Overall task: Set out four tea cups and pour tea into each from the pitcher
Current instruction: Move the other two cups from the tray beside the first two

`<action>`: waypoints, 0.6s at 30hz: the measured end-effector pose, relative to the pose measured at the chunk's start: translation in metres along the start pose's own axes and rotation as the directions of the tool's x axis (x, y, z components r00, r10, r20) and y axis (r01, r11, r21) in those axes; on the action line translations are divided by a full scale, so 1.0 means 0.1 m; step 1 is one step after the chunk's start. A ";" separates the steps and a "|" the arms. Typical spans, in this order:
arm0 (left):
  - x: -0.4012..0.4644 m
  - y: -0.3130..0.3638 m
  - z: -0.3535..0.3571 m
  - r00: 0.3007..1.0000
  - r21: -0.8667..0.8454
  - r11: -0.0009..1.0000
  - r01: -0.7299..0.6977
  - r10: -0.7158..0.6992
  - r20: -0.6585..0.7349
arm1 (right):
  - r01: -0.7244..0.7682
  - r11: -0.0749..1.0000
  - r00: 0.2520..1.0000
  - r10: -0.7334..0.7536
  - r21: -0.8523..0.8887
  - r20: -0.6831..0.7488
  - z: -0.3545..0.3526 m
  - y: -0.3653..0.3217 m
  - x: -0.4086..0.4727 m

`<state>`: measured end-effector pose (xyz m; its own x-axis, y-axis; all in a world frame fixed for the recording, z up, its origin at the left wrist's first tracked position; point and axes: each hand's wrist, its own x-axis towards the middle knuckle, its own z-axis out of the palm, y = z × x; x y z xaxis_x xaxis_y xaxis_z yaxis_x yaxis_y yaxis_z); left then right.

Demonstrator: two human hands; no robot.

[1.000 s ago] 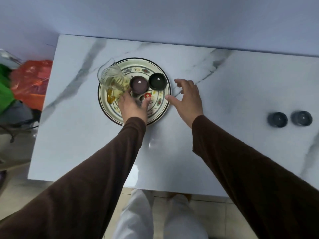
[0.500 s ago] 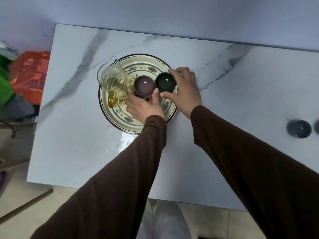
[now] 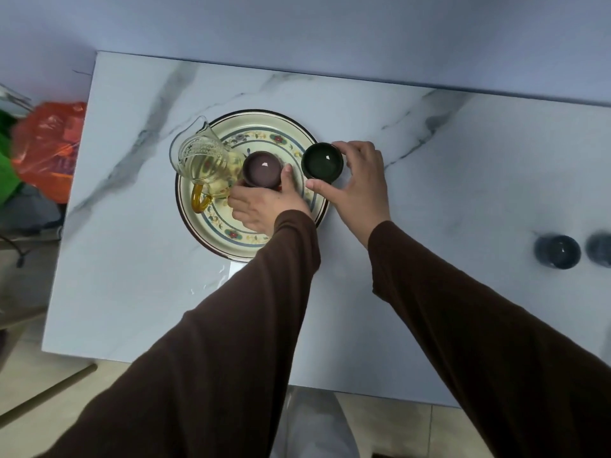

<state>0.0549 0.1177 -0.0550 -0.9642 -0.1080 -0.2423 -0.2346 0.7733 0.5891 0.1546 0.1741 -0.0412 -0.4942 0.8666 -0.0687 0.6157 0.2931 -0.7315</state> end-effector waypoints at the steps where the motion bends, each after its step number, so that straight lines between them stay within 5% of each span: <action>1: 0.01 0.00 0.01 1.000 0.005 1.000 -0.002 0.002 -0.011 | -0.012 1.000 1.000 0.012 0.018 -0.008 -0.01 0.01 -0.01; 6: 0.03 -0.05 -0.01 0.999 0.036 0.998 -0.042 0.042 0.003 | -0.056 0.994 0.998 0.059 0.089 -0.030 -0.06 0.06 -0.15; 12: -0.01 -0.30 -0.22 0.951 0.060 0.953 -0.297 0.290 0.109 | -0.138 0.977 0.984 0.154 0.164 -0.089 -0.17 0.13 -0.43; 18: -0.25 -0.51 -0.58 0.683 -0.008 0.714 -0.700 0.672 0.287 | -0.217 0.961 0.946 0.251 0.174 -0.204 -0.37 0.19 -1.01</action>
<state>0.0836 0.0452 -0.0342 -0.7803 0.6253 0.0092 0.5063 0.6231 0.5962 0.2392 0.1073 -0.0231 -0.1885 0.9759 -0.1103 0.5917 0.0233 -0.8058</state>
